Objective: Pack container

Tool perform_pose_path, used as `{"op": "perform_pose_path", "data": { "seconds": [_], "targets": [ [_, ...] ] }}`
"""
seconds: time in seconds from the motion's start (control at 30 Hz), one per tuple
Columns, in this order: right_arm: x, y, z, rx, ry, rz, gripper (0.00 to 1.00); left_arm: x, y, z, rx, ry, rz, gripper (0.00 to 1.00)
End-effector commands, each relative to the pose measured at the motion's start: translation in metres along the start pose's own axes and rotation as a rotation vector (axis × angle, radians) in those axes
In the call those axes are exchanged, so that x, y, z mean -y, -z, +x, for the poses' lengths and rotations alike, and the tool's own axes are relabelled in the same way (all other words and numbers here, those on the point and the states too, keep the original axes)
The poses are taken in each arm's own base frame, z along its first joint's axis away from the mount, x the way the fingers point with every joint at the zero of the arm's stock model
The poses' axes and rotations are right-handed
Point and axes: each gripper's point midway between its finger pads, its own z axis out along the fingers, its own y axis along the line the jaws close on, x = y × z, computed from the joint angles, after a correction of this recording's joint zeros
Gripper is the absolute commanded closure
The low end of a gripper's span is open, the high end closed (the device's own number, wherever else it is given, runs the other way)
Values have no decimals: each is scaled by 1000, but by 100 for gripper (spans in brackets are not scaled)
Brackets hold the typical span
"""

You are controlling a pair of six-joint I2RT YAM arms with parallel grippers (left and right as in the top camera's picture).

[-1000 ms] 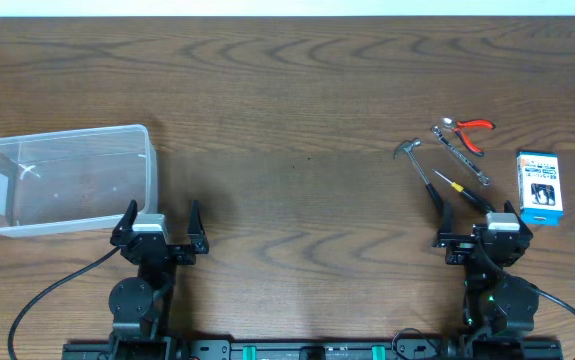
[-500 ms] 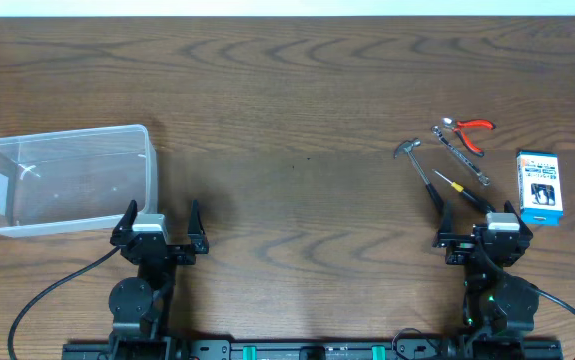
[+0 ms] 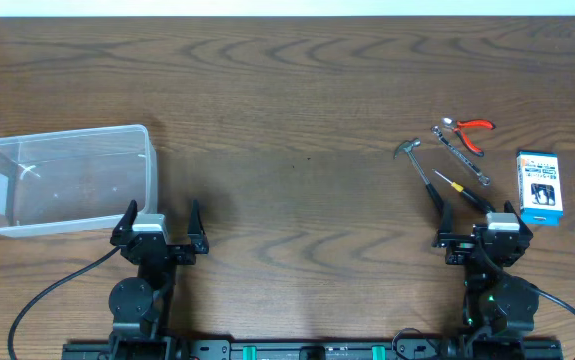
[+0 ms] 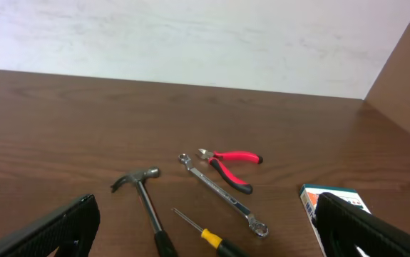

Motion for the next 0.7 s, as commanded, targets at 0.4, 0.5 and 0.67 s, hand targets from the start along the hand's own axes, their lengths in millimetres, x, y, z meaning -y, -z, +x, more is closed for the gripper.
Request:
{"op": "perform_pose_path", "data": {
  "seconds": [0.4,0.5,0.67],
  "targets": [
    [0,0,2,-1,-9,-3,1,-6,0,16,-49,1,-33,2],
    [-7,0,1,4,-25,-41,1,-8,-1,12,-34,-3,-45,2],
    [-18,1,-3,7,-300,-110,1,1,0,-1,5,185,9,2]
  ]
}}
